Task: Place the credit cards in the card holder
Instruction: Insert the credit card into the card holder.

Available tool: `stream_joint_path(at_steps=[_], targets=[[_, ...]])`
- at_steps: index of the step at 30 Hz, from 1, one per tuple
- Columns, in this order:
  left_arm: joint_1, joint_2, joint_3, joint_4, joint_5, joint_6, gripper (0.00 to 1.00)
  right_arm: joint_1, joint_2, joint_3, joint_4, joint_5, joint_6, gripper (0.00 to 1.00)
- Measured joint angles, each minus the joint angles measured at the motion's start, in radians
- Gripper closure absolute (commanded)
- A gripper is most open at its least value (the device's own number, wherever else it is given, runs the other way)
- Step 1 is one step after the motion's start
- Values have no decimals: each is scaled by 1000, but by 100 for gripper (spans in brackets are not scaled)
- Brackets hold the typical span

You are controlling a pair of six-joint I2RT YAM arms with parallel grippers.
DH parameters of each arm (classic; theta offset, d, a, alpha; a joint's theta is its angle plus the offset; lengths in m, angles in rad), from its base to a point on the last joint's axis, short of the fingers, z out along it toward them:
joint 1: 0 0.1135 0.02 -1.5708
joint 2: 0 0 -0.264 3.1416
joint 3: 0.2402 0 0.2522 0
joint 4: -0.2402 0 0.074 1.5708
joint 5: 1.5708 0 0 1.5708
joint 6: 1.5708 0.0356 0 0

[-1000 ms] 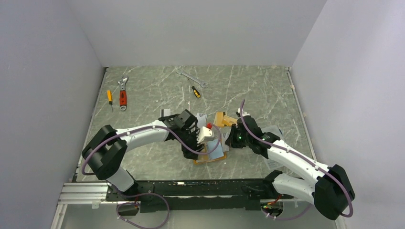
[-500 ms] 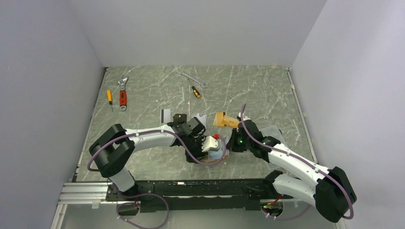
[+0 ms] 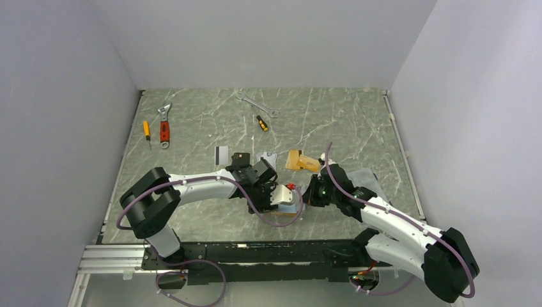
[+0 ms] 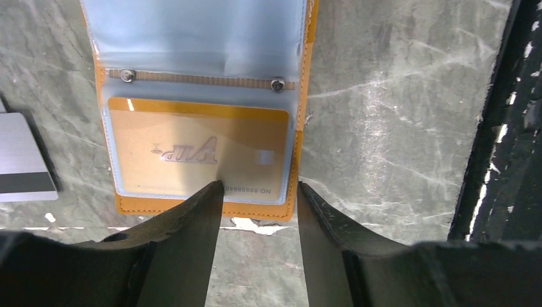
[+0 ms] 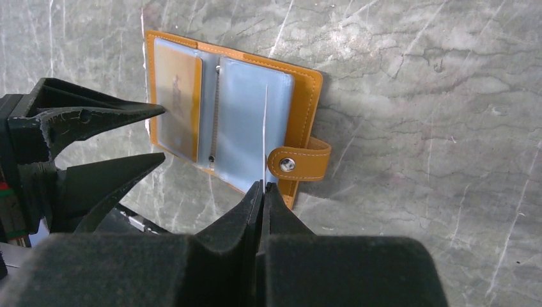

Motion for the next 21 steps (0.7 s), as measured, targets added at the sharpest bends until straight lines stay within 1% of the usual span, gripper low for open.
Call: stream_joint_path(at_steps=[5,13,21], targets=[[0,-2,0,-2,-18,5,47,0,-6,0,-2,25,-1,100],[2,-42,-6,-52,-12,1,37,0,-16,4,2,49,6,100],[32,-105,10,-96,27,1,37,1,24,11,38,50,15,100]])
